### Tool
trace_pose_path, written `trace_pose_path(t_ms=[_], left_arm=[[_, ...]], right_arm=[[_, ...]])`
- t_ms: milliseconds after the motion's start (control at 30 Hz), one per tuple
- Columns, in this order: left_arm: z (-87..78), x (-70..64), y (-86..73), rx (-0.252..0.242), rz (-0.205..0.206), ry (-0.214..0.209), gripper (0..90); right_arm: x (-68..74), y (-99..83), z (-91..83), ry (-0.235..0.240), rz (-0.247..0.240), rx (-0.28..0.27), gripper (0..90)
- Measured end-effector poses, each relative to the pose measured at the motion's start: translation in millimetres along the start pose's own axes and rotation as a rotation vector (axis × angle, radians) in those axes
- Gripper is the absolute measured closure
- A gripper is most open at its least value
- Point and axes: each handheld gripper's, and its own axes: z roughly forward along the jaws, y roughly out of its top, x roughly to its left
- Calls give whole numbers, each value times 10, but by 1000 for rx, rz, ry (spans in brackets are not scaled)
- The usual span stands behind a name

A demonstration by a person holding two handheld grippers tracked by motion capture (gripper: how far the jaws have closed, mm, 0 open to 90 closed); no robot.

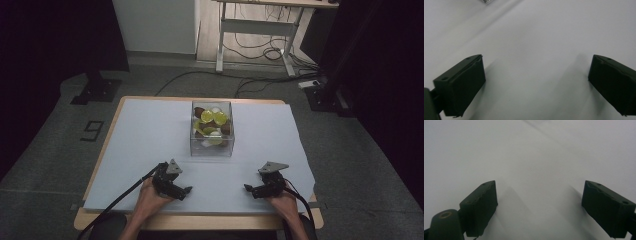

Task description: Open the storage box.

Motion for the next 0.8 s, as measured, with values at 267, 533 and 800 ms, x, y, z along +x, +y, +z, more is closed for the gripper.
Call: trace_pose_path(t_ms=[267, 533, 800], left_arm=[[-148, 28, 60, -61, -29, -44, 58], [-246, 36, 126, -82, -8, -37, 141], [-276, 30, 254, -102, 12, -47, 173]], right_arm=[[29, 84, -60, -8, 4, -17, 134], [92, 204, -71, -7, -41, -19, 135], [134, 351, -58, 21, -44, -15, 137]])
